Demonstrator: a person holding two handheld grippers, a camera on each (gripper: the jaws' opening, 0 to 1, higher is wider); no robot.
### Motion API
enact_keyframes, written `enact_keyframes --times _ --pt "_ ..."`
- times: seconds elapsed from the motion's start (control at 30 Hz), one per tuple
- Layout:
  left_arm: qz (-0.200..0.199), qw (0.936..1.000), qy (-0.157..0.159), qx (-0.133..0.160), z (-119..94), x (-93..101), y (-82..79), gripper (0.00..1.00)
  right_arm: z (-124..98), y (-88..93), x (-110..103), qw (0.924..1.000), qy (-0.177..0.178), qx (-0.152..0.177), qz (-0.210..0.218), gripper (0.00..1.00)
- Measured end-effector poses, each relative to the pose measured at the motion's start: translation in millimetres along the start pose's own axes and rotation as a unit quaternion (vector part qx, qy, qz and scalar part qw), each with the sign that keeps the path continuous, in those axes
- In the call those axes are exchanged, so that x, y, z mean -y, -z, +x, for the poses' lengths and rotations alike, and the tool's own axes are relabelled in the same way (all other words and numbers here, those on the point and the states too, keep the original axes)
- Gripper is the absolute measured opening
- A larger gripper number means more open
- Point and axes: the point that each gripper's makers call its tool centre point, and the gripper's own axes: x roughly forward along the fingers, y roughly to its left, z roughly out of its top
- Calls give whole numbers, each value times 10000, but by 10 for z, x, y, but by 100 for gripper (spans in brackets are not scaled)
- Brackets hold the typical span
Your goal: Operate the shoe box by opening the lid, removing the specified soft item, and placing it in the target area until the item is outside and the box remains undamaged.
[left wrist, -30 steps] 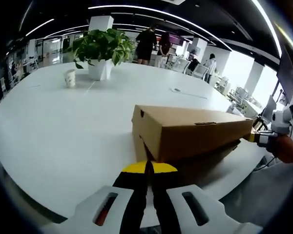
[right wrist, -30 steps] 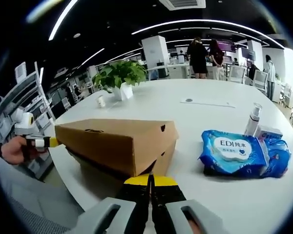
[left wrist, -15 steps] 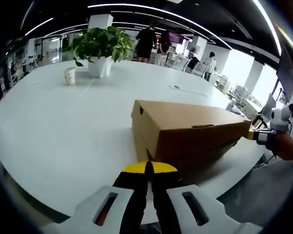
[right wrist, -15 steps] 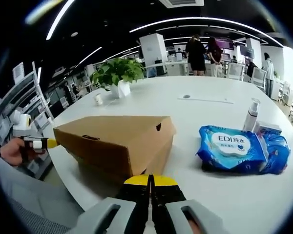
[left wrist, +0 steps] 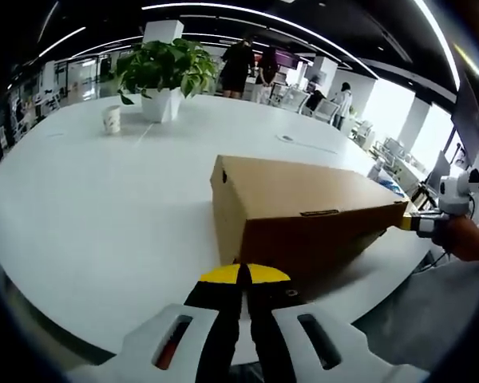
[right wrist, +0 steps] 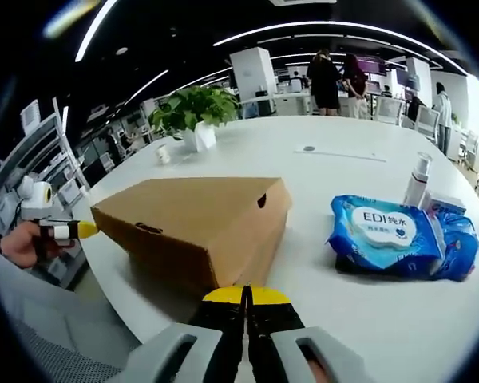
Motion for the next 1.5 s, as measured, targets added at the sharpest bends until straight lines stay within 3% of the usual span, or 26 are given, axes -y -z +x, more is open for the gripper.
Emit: enact_keyframes --times 0.27,0.5,0.63,0.8,0.93,1.1,1.33,1.5 --pt "-122 9999 -4 100 -44 -42 -46 0 -61 -17 95 9997 110 35 195 0" --pt "-358 9987 -47 355 -129 -118 -197 4 -144 -203 130 9974 92 463 540 0" --pt "-369 9985 -39 408 -137 -122 -275 12 -148 -320 46 9954 -76 707 641 6" --pt "-385 9984 131 404 -83 -45 -337 19 -121 -344 -88 9934 -334 762 792 16" --pt "-425 9986 238 212 28 4 -280 22 -63 -302 -170 9926 -490 656 893 23" --pt "-593 9976 358 -9 117 45 -177 19 3 -171 -181 9931 -496 353 998 23" --pt "-449 9981 295 -314 192 21 -61 20 48 -58 -202 9935 -479 120 1024 20" --pt "-464 9980 321 -268 240 6 -142 19 77 -65 -172 9905 -567 19 1256 21"
